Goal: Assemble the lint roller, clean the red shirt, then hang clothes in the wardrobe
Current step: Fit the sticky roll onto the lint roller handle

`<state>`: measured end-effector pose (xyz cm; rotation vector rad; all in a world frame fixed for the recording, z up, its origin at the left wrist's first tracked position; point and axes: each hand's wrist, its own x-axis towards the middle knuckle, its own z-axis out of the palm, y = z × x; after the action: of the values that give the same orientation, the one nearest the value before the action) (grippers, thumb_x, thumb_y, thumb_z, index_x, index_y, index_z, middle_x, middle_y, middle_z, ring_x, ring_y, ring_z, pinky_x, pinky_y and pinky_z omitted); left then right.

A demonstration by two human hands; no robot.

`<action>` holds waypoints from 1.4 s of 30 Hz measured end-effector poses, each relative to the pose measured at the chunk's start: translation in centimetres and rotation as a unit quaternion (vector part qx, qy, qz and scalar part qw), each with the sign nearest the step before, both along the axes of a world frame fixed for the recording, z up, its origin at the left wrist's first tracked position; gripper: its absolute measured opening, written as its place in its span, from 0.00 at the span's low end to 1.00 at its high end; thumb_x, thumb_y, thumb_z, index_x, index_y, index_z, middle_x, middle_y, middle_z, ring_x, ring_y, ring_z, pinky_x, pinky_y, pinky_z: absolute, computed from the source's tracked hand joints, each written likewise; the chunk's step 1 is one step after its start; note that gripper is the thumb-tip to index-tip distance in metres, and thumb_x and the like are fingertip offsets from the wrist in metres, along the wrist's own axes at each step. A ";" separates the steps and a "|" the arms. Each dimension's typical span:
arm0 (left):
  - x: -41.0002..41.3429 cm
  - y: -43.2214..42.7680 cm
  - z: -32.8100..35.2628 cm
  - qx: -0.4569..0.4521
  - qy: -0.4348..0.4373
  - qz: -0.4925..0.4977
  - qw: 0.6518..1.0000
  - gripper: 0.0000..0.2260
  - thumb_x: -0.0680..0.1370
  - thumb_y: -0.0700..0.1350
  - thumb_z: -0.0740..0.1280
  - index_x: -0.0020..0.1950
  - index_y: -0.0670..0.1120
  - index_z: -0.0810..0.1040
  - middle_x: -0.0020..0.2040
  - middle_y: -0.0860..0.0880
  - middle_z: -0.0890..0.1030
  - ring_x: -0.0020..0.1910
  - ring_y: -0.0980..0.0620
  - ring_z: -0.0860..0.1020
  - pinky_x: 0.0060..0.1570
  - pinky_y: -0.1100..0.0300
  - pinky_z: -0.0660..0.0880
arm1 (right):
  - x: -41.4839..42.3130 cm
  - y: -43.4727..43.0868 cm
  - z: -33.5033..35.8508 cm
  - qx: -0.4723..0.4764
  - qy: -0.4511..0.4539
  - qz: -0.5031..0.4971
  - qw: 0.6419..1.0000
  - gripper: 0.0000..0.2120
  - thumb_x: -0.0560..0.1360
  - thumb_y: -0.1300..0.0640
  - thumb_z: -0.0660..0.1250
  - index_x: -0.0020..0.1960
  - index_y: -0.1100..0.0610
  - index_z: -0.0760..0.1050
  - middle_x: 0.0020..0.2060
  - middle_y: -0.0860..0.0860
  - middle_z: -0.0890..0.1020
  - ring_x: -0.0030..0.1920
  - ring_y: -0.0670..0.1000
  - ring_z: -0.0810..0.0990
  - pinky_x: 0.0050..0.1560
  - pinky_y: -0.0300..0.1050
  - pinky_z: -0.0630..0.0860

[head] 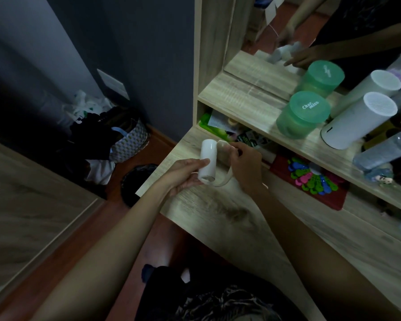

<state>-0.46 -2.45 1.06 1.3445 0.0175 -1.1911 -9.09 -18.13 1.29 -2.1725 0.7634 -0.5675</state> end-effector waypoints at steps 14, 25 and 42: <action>0.3 -0.2 1.7 0.011 -0.202 -0.102 0.974 0.35 0.75 0.44 0.71 0.75 0.61 0.56 0.53 0.44 0.82 0.52 0.47 0.82 0.47 0.52 0.81 | -0.1 0.4 0.1 -0.048 0.001 0.039 0.998 0.11 0.79 0.59 0.62 0.54 0.62 0.80 0.42 0.57 0.84 0.37 0.44 0.74 0.34 0.21 0.64; -0.7 -0.8 1.0 -0.002 -0.200 -0.036 0.979 0.27 0.76 0.42 0.69 0.69 0.55 0.59 0.55 0.42 0.79 0.48 0.51 0.81 0.36 0.60 0.80 | 0.2 0.8 0.2 -0.068 -0.016 0.059 0.996 0.11 0.79 0.58 0.62 0.51 0.63 0.80 0.41 0.57 0.84 0.38 0.46 0.77 0.40 0.32 0.68; 0.0 -0.3 -0.1 0.020 -0.108 -0.011 0.994 0.29 0.76 0.50 0.70 0.73 0.55 0.62 0.59 0.41 0.79 0.44 0.48 0.84 0.30 0.61 0.78 | 0.5 0.4 0.5 -0.066 0.008 0.067 0.996 0.11 0.79 0.55 0.62 0.53 0.60 0.81 0.40 0.54 0.84 0.36 0.45 0.76 0.37 0.35 0.70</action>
<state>-0.47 -2.76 0.98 1.5059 -0.1293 -1.0625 -8.64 -17.73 1.75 -2.3322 0.5977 -0.5444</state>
